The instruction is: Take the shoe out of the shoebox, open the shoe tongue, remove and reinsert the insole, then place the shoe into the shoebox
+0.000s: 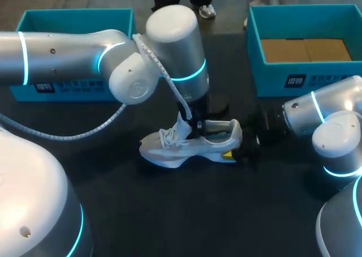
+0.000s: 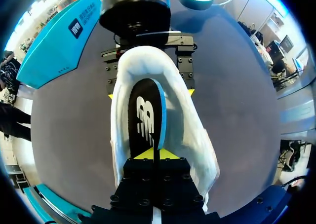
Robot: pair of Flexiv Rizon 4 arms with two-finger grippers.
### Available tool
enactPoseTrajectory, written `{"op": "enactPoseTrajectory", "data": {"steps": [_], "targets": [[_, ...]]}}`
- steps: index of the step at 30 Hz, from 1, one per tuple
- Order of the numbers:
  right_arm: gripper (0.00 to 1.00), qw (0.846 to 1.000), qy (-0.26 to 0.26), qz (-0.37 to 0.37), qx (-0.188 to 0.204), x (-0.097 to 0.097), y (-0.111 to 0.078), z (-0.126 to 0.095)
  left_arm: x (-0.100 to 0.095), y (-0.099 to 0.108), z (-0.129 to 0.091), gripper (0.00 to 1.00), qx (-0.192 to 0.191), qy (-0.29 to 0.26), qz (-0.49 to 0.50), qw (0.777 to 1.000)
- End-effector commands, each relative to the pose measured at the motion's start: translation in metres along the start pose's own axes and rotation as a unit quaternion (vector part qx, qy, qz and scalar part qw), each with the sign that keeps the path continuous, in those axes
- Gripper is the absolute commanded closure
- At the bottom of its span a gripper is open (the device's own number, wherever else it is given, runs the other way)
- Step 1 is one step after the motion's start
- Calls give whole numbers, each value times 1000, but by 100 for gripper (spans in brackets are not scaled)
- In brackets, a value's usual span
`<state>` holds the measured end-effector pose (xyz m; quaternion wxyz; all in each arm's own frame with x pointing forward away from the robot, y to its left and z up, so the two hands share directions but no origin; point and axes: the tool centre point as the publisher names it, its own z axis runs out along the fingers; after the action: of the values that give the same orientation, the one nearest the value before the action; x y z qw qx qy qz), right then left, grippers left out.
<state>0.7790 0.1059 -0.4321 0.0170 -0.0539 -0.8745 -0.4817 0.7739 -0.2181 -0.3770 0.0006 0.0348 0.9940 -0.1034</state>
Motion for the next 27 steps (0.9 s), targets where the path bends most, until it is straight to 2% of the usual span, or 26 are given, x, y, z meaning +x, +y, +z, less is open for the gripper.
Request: {"op": "enactPoseTrajectory", "data": {"steps": [1, 27], "targets": [[100, 1000, 0, 0, 1, 1, -7, 11, -1, 8, -6, 100, 4, 1, -1, 1000], [100, 1000, 0, 0, 1, 1, -7, 11, 7, -6, -43, 100, 84, 14, 16, 996]]}}
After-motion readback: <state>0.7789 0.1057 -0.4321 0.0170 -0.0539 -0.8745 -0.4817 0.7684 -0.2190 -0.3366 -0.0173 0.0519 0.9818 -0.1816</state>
